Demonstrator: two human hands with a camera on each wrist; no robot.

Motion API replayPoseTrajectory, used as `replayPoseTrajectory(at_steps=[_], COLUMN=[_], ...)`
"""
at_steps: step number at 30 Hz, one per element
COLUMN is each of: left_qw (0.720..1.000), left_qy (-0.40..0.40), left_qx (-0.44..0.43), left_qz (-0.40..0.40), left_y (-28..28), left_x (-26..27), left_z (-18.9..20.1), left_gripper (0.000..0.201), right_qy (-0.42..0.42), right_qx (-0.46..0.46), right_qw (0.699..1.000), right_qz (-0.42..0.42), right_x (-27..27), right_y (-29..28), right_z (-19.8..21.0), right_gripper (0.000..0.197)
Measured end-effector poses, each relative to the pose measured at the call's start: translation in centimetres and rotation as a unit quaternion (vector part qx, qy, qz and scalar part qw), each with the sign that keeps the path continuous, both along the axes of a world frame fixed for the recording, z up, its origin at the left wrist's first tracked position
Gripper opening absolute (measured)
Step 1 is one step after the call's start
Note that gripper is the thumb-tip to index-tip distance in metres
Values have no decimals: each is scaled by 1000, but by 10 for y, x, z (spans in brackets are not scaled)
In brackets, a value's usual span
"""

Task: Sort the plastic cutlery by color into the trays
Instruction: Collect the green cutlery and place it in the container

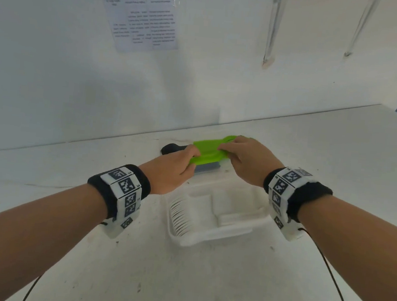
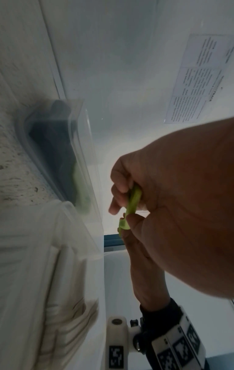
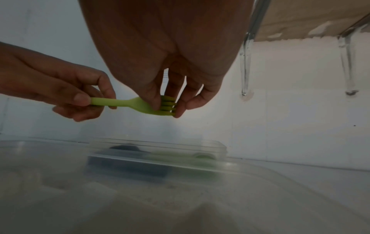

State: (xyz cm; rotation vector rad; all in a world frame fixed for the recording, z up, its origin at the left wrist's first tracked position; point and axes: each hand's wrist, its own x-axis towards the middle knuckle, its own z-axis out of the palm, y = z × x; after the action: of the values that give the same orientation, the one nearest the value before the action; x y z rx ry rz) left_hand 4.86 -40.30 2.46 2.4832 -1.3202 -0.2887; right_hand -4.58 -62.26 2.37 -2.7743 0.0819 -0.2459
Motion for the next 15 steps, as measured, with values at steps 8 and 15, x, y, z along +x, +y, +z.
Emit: replayPoseTrajectory(at_steps=[8, 15], left_qw=[999, 999], left_qy=[-49, 19], left_qx=[0, 28], left_qz=[-20, 12], left_y=[-41, -74], left_x=[49, 74], left_z=[-9, -7], left_gripper=[28, 32], right_qy=[61, 113], right_qx=[-9, 0], right_qw=[997, 993], right_qz=[-47, -13], right_x=[23, 57], right_y=[-35, -78], right_z=[5, 2], right_gripper=[31, 26])
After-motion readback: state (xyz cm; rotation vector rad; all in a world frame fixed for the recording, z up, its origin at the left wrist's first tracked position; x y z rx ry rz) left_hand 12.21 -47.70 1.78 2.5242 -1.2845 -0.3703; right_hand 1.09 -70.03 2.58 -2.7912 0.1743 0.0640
